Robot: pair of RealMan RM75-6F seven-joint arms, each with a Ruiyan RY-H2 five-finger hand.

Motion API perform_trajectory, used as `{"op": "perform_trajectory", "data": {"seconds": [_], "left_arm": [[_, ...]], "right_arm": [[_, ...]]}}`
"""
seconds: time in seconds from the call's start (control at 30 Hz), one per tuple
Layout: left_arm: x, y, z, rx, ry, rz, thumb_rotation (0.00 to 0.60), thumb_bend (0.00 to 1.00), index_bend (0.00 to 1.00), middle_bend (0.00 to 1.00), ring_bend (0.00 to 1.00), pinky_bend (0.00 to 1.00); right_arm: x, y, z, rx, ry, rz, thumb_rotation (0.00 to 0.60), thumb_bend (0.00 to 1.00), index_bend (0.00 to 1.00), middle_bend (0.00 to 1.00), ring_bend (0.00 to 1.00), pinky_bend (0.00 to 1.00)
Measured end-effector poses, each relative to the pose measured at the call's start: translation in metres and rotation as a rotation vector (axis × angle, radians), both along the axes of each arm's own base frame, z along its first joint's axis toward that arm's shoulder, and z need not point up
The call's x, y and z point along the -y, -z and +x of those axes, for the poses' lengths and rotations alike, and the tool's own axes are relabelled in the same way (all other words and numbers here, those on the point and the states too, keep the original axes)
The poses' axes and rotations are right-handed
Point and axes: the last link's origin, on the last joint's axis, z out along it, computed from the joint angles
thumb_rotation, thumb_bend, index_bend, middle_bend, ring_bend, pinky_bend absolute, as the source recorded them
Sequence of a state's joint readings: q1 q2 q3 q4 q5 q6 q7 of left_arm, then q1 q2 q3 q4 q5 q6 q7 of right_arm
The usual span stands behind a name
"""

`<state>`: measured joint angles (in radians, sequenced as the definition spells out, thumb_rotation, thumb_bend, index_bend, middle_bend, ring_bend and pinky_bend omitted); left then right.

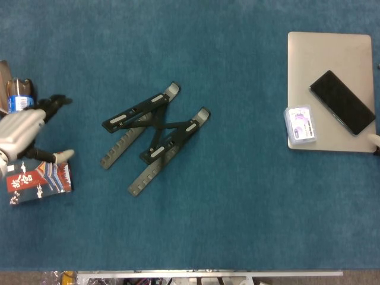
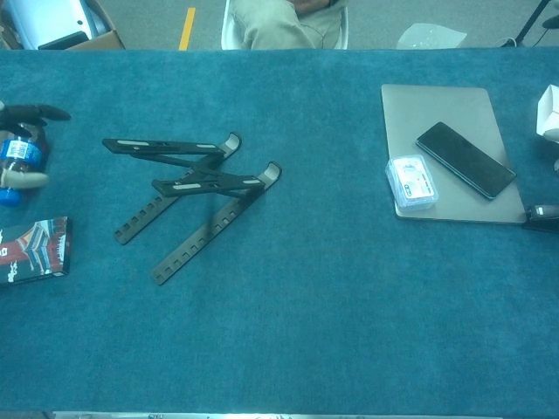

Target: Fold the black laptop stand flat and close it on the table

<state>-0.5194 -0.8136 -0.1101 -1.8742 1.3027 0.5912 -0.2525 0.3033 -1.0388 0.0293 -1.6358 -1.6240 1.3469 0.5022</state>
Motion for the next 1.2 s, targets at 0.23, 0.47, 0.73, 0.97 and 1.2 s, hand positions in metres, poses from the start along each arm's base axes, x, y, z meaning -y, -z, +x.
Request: {"op": "perform_trajectory", "data": {"seconds": [0.23, 0.47, 0.73, 0.97, 1.2], "left_arm": [[0.000, 0.014, 0.004, 0.044, 0.018, 0.002, 0.508, 0.25, 0.00, 0.03, 0.00, 0.09], [-0.008, 0.011, 0.015, 0.119, 0.009, 0.014, 0.508, 0.25, 0.00, 0.03, 0.00, 0.09], [-0.014, 0.003, 0.027, 0.211, -0.011, 0.025, 0.508, 0.25, 0.00, 0.03, 0.00, 0.09], [-0.017, -0.010, 0.038, 0.298, -0.038, 0.050, 0.508, 0.25, 0.00, 0.03, 0.00, 0.09], [-0.019, -0.021, 0.041, 0.328, -0.037, 0.074, 0.500, 0.25, 0.00, 0.03, 0.00, 0.09]], "right_arm": [[-0.005, 0.012, 0.007, 0.009, -0.011, 0.100, 0.600, 0.09, 0.08, 0.15, 0.12, 0.22], [-0.009, 0.032, 0.024, 0.055, -0.043, 0.264, 0.600, 0.09, 0.04, 0.15, 0.12, 0.22], [-0.007, 0.064, 0.049, 0.088, -0.101, 0.482, 0.600, 0.18, 0.00, 0.09, 0.06, 0.22], [-0.006, 0.090, 0.069, 0.036, -0.182, 0.671, 0.600, 0.23, 0.00, 0.04, 0.00, 0.12], [-0.007, 0.110, 0.082, -0.024, -0.236, 0.780, 0.583, 0.25, 0.00, 0.00, 0.00, 0.04]]}}
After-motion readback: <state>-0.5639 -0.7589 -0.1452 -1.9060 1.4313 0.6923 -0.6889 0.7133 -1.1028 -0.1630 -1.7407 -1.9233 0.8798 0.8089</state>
